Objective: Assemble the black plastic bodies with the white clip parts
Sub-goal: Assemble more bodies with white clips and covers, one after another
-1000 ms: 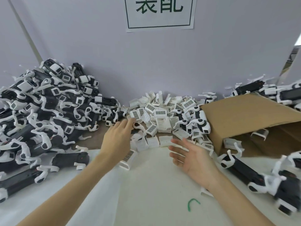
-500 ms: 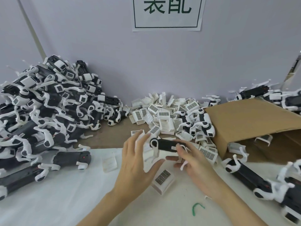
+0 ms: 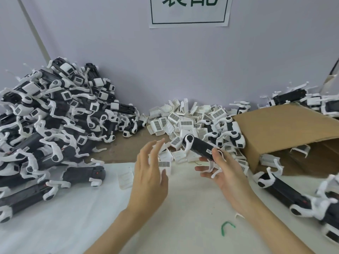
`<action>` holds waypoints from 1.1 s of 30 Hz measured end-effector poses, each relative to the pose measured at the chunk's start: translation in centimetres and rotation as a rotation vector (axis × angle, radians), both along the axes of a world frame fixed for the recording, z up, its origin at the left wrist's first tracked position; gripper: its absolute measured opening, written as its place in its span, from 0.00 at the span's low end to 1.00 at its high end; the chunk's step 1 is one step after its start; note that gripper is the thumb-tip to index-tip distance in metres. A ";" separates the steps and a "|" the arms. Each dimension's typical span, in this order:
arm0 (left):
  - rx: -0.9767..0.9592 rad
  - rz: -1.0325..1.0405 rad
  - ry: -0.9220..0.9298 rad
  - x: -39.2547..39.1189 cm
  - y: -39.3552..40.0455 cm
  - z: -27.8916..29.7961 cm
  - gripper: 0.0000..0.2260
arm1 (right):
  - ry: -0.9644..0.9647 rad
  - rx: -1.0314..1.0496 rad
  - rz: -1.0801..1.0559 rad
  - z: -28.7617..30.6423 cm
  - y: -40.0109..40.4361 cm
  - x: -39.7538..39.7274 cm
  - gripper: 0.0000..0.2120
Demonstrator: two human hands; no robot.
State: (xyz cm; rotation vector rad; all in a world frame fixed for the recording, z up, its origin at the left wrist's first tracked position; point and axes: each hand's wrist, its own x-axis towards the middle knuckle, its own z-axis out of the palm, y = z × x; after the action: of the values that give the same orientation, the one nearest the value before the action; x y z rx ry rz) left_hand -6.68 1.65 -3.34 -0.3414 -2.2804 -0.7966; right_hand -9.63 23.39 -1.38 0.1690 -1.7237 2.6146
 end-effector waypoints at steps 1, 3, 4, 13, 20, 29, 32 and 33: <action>0.083 -0.030 -0.022 0.0 -0.2 0.0 0.37 | 0.001 0.015 0.004 0.0 -0.1 0.0 0.26; 0.252 -0.126 -0.117 0.2 -0.3 0.1 0.28 | 0.000 0.056 0.039 -0.1 -0.4 0.2 0.27; 0.339 -0.182 -0.183 0.5 -0.2 0.2 0.24 | -0.001 0.082 0.065 -0.2 -0.5 0.3 0.26; 0.912 -0.499 -0.395 1.3 0.9 0.6 0.22 | 0.030 0.104 0.220 -1.1 -1.8 1.4 0.24; 0.909 -0.397 -0.355 2.2 1.2 0.0 0.18 | 0.130 0.312 0.114 -1.7 -2.0 2.0 0.19; 0.921 -0.324 -0.421 2.2 0.5 -0.2 0.20 | 0.168 0.394 0.088 -1.3 -2.4 2.6 0.20; 0.943 -0.326 -0.412 2.3 1.0 -0.2 0.19 | 0.217 0.498 0.048 -1.6 -2.5 2.8 0.20; 0.942 -0.336 -0.401 2.3 1.1 -0.3 0.17 | 0.222 0.522 0.041 -1.8 -2.6 2.8 0.20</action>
State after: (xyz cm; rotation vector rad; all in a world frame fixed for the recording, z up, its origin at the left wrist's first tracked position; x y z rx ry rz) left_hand -4.34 2.76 -3.63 -0.1166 -1.9113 -2.1322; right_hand -6.80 20.80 -3.19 0.4771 -2.2810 2.0107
